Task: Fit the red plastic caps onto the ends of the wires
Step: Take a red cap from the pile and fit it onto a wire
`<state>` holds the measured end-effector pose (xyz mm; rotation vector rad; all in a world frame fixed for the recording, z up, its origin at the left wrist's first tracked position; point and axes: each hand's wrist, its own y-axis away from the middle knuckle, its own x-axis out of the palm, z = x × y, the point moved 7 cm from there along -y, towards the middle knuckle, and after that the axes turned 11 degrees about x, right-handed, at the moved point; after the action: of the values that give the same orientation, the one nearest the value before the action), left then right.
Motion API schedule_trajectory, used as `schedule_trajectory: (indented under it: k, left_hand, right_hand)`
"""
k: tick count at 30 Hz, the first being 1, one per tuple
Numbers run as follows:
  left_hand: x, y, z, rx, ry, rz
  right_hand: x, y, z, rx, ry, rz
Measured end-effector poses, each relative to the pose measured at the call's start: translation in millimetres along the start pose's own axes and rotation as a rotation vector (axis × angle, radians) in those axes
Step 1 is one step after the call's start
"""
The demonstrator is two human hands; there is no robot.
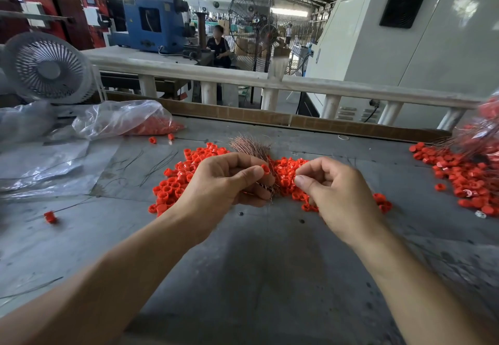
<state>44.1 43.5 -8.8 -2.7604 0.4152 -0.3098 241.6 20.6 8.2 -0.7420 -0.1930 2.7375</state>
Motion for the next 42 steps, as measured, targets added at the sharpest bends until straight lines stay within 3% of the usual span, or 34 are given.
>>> schedule_trajectory:
  k: [10,34,42]
  left_hand:
    - [7,3,1,-0.012,-0.011,0.053]
    - [-1,-1,1,-0.008,0.075,-0.013]
    - [2,1,-1,-0.003,0.032,-0.005]
  right_hand:
    - [17,12,14,-0.051,-0.268,0.059]
    - [19,19,23,-0.129,-0.138,0.094]
    - [16,21,27,-0.196,-0.158,0.034]
